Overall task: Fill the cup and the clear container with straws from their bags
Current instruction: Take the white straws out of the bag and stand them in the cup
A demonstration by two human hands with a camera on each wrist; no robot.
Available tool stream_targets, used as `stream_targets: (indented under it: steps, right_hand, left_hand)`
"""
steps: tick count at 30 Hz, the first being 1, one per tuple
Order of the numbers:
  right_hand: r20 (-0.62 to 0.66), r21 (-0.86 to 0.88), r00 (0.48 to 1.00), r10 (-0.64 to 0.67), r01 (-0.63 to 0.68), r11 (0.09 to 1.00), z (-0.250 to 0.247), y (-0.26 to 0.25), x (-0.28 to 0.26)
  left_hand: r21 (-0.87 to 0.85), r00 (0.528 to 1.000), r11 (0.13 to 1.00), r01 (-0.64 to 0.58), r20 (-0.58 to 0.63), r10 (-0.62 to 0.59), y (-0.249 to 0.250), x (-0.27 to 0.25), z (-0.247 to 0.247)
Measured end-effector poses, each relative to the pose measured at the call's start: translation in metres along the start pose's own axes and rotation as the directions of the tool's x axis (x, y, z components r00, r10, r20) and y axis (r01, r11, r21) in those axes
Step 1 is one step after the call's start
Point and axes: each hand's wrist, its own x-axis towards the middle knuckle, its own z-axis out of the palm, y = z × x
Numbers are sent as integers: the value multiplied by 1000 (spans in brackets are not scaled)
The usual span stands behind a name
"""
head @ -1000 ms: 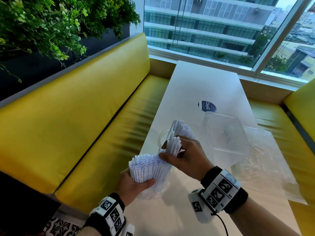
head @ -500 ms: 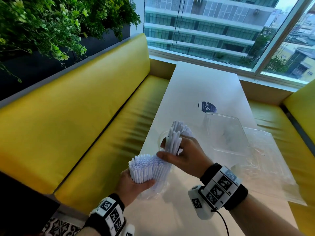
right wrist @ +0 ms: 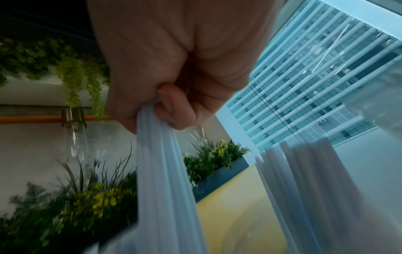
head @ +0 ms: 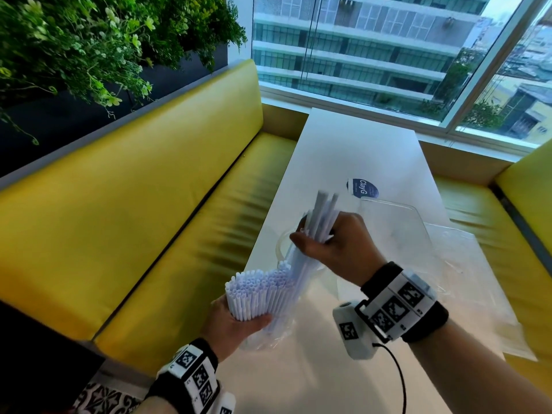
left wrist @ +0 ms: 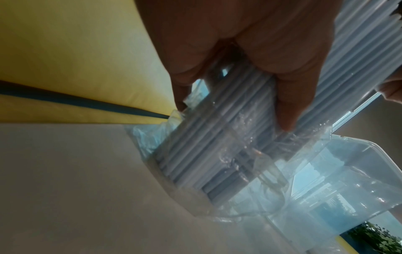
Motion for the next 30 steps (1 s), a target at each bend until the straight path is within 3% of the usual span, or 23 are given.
stream_targets:
  steps: [7, 12, 16, 22, 27, 30]
  right_hand:
    - [-45, 54, 999, -7, 9, 999, -59, -23, 46]
    - [-186, 68, 983, 9, 4, 998, -80, -21, 69]
    - [-201, 28, 979, 34, -29, 999, -69, -3, 70]
    - [-188, -26, 967, 174, -182, 983, -35, 32, 51]
    - [-96, -104, 953, 287, -297, 949, -6, 56, 31]
    - [-175, -102, 941, 290, -310, 945, 2, 64, 24]
  left_hand:
    - [5, 1000, 1000, 18, -10, -18, -2, 1, 1]
    - [-47, 998, 998, 41, -42, -43, -2, 1, 3]
    - [-51, 998, 998, 36, -40, -38, -3, 1, 3]
    - [-30, 998, 999, 42, -36, -43, -6, 2, 3]
    - [-11, 999, 999, 44, -30, -44, -6, 2, 2]
    - [-10, 999, 999, 37, -28, -37, -5, 2, 3]
